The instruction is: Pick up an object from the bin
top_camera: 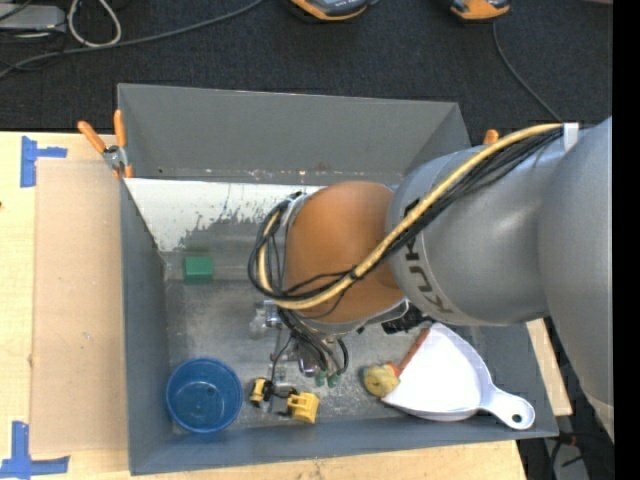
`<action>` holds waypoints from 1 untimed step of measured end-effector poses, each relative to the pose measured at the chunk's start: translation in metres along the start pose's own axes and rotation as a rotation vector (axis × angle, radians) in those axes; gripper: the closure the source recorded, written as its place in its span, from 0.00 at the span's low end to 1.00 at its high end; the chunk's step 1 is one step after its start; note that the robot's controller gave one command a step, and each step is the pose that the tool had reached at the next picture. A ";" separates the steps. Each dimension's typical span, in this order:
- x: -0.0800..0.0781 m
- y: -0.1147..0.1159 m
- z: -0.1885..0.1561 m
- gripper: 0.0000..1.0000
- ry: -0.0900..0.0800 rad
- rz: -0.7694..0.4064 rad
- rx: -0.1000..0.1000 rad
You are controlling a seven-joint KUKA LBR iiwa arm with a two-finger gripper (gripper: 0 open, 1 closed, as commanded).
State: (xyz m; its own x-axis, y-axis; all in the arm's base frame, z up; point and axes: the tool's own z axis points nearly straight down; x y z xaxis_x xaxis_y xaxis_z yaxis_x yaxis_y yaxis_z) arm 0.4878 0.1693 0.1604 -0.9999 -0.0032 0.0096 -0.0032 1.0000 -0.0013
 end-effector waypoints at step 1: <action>-0.002 -0.001 -0.004 0.00 -0.007 0.005 -0.001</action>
Offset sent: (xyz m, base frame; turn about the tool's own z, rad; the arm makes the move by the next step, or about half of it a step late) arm -0.0130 -0.0631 -0.0904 0.0583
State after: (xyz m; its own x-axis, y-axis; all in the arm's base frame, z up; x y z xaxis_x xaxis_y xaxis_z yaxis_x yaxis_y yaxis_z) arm 0.4897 0.1682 0.1648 -1.0000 0.0020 0.0027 0.0020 1.0000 0.0001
